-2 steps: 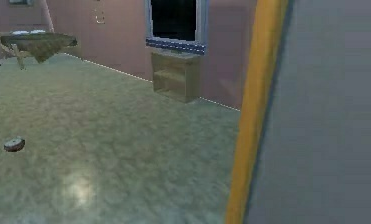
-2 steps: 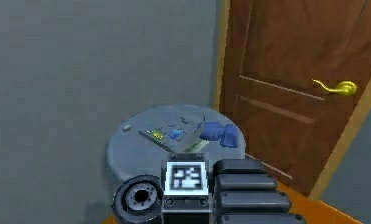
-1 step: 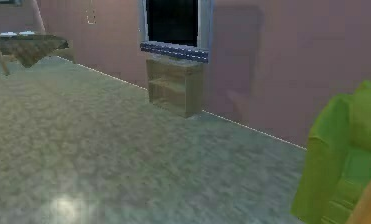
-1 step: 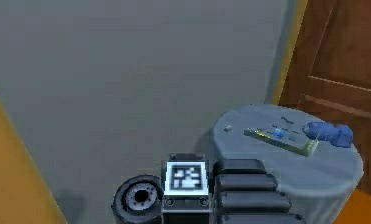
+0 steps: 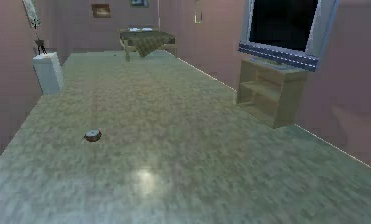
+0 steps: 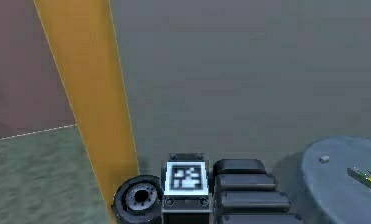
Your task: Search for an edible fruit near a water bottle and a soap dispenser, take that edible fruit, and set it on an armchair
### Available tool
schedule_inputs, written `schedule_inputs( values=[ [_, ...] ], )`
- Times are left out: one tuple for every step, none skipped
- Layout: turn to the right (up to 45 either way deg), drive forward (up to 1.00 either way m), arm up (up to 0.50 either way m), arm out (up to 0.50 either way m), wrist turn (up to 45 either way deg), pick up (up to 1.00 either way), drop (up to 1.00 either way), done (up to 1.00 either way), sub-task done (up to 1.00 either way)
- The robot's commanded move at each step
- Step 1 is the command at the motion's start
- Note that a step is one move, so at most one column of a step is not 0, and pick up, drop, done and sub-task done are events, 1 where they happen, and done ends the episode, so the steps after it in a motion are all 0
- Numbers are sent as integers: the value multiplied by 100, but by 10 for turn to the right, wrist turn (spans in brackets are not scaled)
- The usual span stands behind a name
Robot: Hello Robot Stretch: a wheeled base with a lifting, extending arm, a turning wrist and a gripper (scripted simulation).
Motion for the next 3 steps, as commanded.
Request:
schedule_inputs(
  values=[
    [0,45,0,0,0,0,0,0,0],
    [450,0,0,0,0,0,0,0,0],
    [300,0,0,0,0,0,0,0,0]
  ],
)
